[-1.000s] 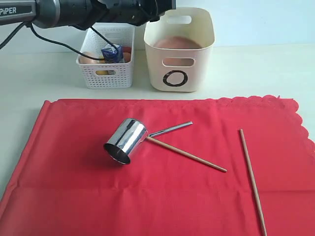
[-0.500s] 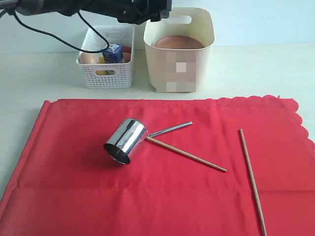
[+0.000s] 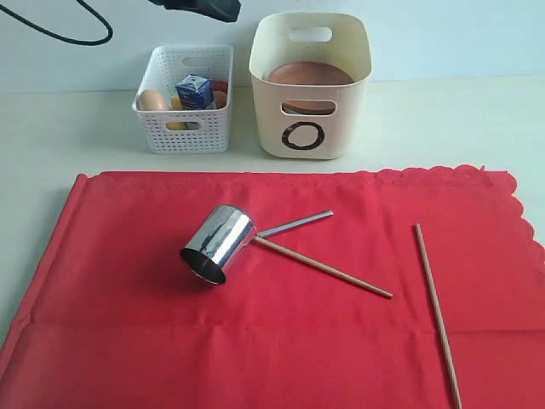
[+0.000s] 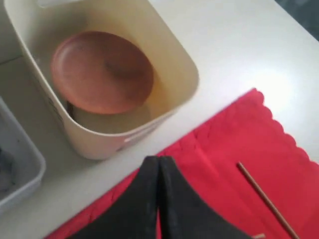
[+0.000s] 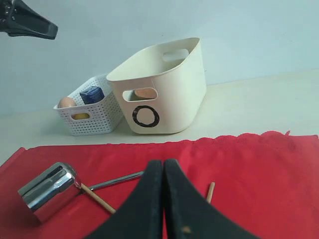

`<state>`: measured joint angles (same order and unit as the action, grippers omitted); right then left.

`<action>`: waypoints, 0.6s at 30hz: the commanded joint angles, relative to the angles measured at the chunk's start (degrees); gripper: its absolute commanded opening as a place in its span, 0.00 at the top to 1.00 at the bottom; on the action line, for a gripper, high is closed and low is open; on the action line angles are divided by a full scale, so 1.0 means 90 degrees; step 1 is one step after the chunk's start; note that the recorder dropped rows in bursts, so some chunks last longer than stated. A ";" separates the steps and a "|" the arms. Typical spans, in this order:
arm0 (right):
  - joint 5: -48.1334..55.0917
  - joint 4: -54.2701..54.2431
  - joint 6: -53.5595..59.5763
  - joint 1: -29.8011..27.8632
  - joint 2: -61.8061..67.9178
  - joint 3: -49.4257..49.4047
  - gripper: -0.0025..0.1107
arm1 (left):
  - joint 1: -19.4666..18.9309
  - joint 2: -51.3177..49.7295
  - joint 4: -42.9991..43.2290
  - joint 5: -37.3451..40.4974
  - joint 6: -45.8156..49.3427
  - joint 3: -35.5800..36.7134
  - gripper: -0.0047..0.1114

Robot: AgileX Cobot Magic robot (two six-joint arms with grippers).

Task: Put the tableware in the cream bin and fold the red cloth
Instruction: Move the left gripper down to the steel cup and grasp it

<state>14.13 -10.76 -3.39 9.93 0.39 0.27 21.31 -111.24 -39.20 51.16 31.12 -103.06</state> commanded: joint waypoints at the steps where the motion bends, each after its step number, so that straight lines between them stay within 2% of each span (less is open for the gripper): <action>1: -0.0035 0.0018 0.0040 -0.0001 -0.0044 -0.0030 0.98 | 0.0200 0.0486 -0.0036 0.0556 0.0693 0.0554 0.96; 4: -0.0035 0.0018 0.0040 -0.0001 -0.0044 -0.0030 0.98 | 0.0366 0.0689 -0.0052 0.0863 0.1583 0.1038 0.96; 9: -0.0035 0.0018 0.0040 -0.0001 -0.0044 -0.0030 0.98 | 0.0441 0.0802 -0.0047 0.1638 0.2437 0.1631 0.96; 13: -0.0035 0.0018 0.0040 -0.0001 -0.0044 -0.0030 0.98 | 0.0441 0.0802 0.0501 0.2059 0.2472 0.1987 0.96; 18: -0.0035 0.0018 0.0040 -0.0001 -0.0044 -0.0030 0.98 | 0.0441 0.0838 0.1169 0.2089 0.2108 0.2640 0.96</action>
<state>14.13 -10.76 -3.39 9.93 0.39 0.27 25.15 -104.69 -31.82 69.34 51.81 -82.38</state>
